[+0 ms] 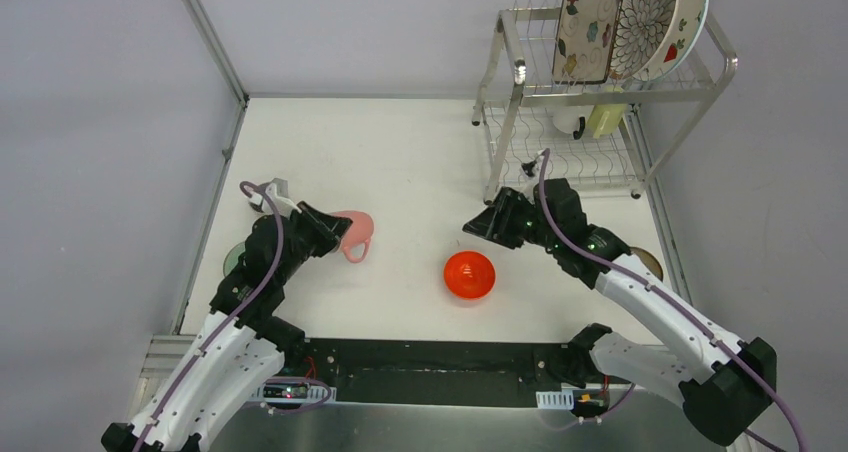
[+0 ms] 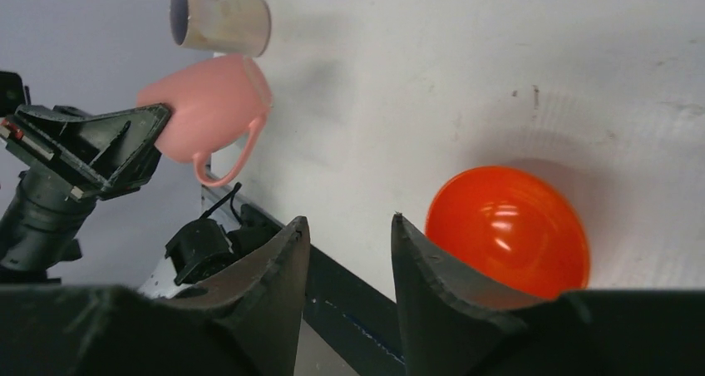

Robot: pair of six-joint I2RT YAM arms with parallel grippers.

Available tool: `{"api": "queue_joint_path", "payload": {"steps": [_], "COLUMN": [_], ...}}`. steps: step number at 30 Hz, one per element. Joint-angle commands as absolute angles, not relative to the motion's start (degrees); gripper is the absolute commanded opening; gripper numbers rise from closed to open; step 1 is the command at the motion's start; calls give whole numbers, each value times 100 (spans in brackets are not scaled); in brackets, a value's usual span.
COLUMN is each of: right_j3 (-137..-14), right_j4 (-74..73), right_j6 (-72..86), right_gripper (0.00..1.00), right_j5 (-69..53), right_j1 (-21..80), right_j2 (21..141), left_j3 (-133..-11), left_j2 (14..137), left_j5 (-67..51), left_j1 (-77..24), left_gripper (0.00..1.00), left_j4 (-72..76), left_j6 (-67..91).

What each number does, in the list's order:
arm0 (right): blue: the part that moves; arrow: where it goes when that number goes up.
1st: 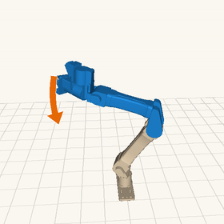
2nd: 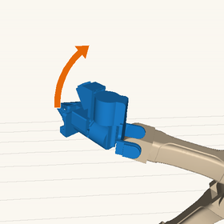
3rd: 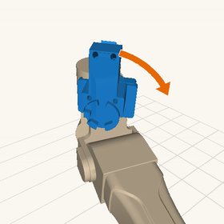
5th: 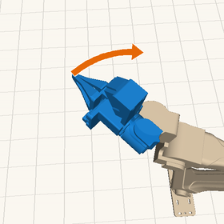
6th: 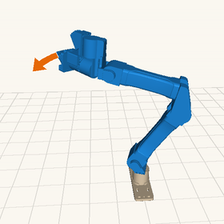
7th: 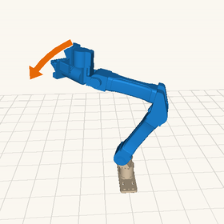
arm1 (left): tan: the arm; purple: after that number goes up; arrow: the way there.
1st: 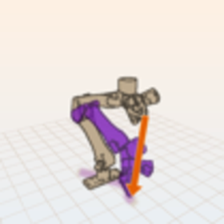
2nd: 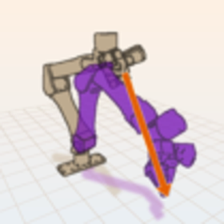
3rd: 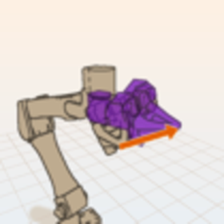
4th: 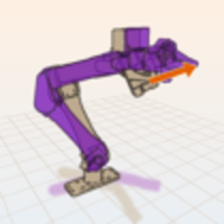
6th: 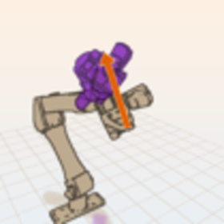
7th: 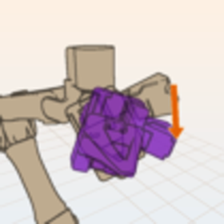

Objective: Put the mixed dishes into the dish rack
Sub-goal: Pick up the cup at the center of the board.

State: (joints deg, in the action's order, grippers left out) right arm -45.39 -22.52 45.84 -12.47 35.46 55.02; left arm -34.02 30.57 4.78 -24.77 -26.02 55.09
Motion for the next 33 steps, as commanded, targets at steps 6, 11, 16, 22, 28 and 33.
{"api": "queue_joint_path", "payload": {"steps": [6,11,16,22,28,33], "right_j3": [-4202,-4318,-4298,-4289,-4405,-4540], "right_j4": [623,1103,1797,2574,2895,3015], "right_j6": [5533,5585,5682,5764,5640,5679], "right_gripper": [45,46,47,50,55,59], "right_j5": [-1841,-1789,-1966,-2092,-2048,-2064], "right_j1": [4165,4400,4590,4796,4926,5010], "right_j2": [5915,6180,6476,6812,7024,7231], "left_j3": [-3237,-3304,-3040,-2693,-2686,-2701], "left_j2": [2876,3016,3040,3176,3345,3375], "left_j5": [-1072,-1274,-1415,-1548,-1748,-1879], "left_j1": [-2496,-2496,-2496,-2497,-2496,-2496], "left_gripper": [0,0,0,0,0,0], "left_j4": [987,1220,1847,2879,3439,3702], "left_j6": [4870,4865,5013,5561,5748,5757]}}
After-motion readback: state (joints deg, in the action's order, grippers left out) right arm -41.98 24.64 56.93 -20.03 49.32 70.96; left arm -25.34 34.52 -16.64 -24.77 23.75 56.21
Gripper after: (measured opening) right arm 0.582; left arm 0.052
